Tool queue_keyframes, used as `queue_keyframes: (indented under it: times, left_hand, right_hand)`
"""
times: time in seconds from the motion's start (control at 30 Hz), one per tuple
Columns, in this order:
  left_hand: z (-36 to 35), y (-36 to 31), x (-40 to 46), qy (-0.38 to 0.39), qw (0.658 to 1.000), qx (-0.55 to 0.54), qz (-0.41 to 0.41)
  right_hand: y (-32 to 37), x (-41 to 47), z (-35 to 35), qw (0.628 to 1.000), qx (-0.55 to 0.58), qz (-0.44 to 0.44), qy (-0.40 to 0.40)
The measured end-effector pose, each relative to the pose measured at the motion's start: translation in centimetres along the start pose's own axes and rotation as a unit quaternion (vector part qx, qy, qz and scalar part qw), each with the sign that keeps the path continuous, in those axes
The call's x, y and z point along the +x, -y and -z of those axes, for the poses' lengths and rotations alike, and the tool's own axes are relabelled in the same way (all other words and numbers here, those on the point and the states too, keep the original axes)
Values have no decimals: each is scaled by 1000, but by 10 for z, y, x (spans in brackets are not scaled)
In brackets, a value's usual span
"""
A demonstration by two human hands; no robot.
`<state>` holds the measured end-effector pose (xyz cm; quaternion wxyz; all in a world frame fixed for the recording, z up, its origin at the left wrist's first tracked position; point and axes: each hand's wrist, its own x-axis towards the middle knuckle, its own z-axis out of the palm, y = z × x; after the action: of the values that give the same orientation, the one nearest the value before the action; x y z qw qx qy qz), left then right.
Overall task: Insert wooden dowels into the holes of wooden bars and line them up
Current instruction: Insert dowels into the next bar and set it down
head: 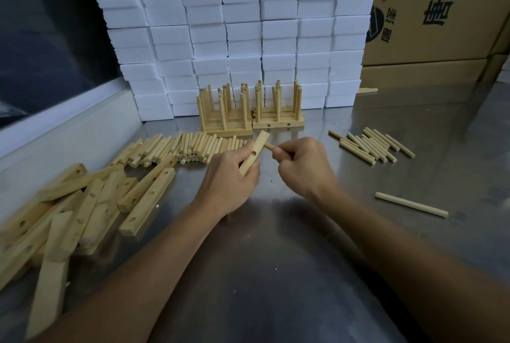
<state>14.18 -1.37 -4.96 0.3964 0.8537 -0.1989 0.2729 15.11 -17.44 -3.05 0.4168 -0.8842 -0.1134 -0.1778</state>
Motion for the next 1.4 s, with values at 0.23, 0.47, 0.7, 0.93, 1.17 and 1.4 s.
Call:
queue_keyframes:
  times: [0.23,0.47,0.7,0.93,1.17,1.4]
  left_hand:
    - [6,2,2,12,998,55,-42]
    - [1,0,0,-32,993,109,26]
    - [2,12,3,-92,983,55,146]
    - [7,7,9,-164,927,-165,295]
    - [4,0,8,-138,869,-319,351]
    - [3,0,7,-122,869,-329,349]
  right_hand:
    - [-1,4,6,986,142,-78,26]
    - [-9,2,-3,996,87,-17,-30]
    - [-27,4,14,998,-4,36,-60]
    - [-49,10,39,927,-337,-162,-35]
    - [-62,13,48,909,-347,-233,5]
    - [-63,14,50,911,-338,-237,-20]
